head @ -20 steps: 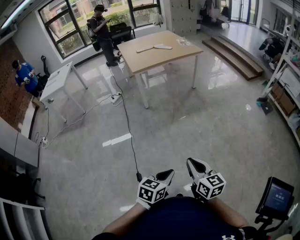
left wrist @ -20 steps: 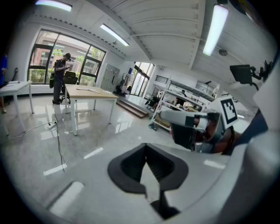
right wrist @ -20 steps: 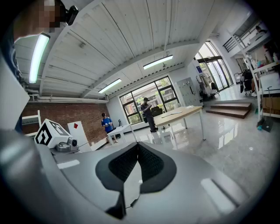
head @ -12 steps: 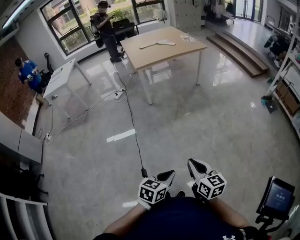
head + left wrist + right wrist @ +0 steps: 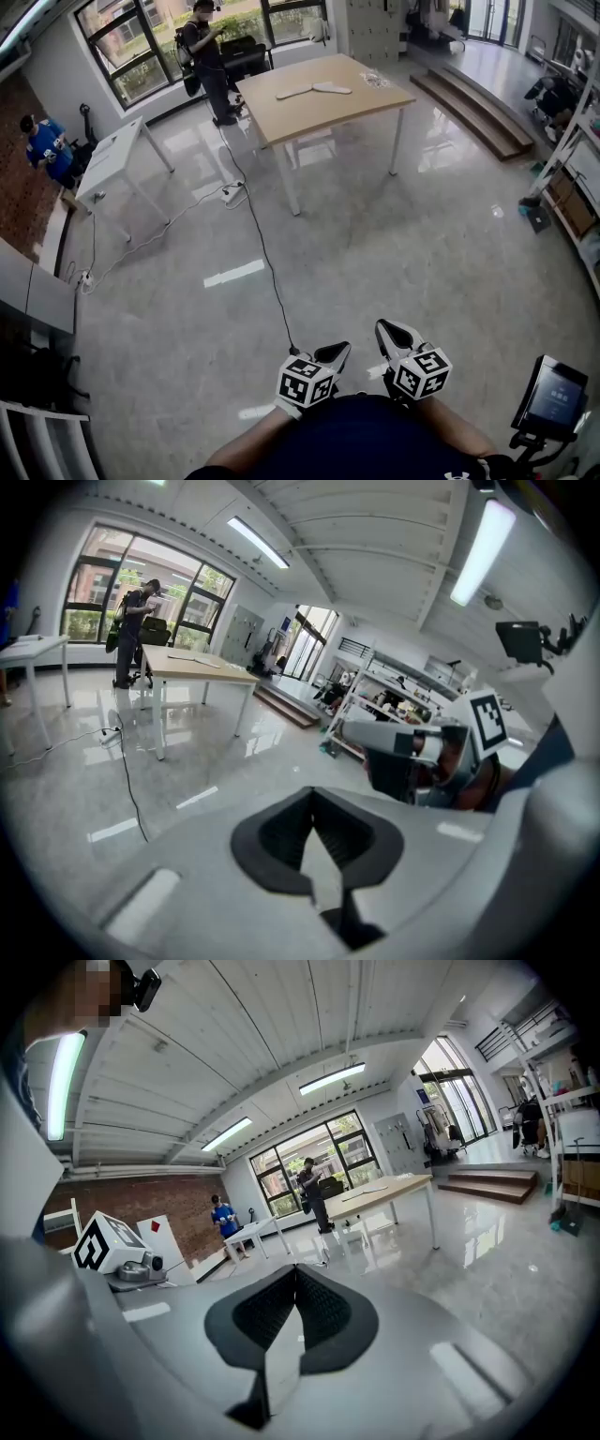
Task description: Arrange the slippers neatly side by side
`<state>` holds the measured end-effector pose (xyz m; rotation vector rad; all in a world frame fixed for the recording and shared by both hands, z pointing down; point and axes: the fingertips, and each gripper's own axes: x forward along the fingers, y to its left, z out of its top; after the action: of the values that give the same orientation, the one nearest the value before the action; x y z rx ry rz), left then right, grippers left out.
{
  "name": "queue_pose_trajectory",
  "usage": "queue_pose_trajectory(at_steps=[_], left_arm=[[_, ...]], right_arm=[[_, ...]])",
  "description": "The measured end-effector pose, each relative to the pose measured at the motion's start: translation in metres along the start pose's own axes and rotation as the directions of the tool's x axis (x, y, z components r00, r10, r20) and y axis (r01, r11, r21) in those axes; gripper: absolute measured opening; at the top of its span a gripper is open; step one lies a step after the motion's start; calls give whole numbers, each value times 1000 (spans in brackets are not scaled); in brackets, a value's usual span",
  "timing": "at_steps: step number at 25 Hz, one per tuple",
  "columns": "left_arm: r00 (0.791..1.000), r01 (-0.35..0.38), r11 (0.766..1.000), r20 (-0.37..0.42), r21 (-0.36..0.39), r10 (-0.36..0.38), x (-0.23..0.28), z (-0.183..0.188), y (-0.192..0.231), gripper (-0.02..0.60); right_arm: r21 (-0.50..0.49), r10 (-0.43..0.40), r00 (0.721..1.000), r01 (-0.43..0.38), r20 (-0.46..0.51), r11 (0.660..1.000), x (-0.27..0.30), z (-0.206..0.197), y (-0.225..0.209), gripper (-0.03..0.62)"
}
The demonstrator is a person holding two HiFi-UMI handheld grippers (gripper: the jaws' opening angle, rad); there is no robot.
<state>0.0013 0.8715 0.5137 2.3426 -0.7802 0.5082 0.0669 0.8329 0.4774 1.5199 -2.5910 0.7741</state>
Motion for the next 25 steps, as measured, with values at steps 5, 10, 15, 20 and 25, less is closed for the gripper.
queue_pose_trajectory(at_steps=[5, 10, 15, 20, 25], left_arm=[[999, 34, 999, -1, 4, -34, 6, 28, 44, 3], [997, 70, 998, -18, -5, -70, 6, 45, 78, 3], [995, 94, 995, -23, -39, -95, -2, 55, 115, 3], [994, 103, 991, -13, -84, -104, -11, 64, 150, 3], [995, 100, 987, 5, -124, -100, -14, 66, 177, 3]], right_arm=[[-17, -25, 1000, 25, -3, 1000, 48, 14, 0, 11], [-16, -45, 999, 45, -27, 999, 89, 19, 6, 11], [-13, -66, 996, 66, -56, 998, 126, 20, 17, 11], [-18, -86, 992, 85, -94, 996, 156, 20, 27, 11], [-36, -83, 988, 79, -128, 996, 177, 13, 35, 11]])
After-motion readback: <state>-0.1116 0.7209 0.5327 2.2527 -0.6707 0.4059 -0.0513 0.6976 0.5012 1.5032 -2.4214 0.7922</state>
